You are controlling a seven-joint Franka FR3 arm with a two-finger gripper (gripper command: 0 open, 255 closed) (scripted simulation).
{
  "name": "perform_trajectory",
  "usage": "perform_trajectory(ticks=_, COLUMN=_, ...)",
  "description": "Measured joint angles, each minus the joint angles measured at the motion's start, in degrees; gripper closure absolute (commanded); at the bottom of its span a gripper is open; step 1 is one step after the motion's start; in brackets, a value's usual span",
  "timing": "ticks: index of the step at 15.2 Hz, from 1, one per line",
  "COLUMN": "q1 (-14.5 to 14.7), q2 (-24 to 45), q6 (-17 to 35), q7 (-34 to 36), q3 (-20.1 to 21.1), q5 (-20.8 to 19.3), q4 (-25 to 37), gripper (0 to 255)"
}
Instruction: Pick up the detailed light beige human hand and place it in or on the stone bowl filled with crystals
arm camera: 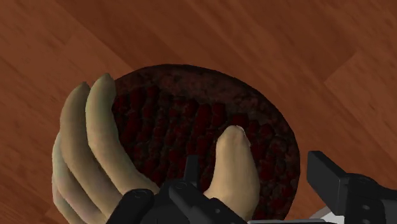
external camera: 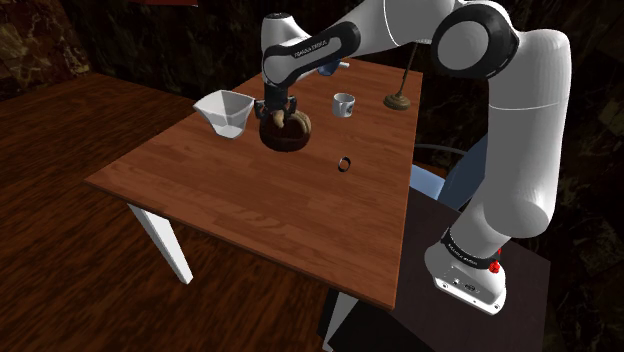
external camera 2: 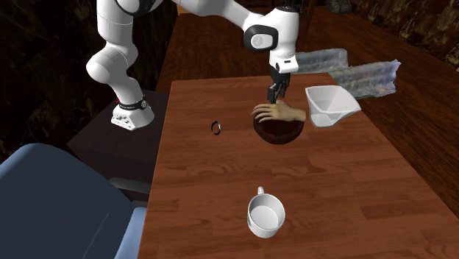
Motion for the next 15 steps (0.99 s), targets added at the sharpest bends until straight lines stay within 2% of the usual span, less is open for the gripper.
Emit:
perform_trajectory(ticks=4, q1=0.0, q2=0.0, q6=0.0, q7=0.0, q3=0.0, q5=0.0, q4=0.0, gripper=0)
perform_trajectory(ticks=9, q1=0.1, q2=-3.1, q6=-4.8, q7=-0.1, q3=0.1, q5=0.2, q4=1.7, gripper=0)
perform_trajectory(ticks=15, q1=0.1, q2=-3.2, q6=-5.7, q7=-0.2, q3=0.2, q5=0.2, q4=2.4, gripper=0)
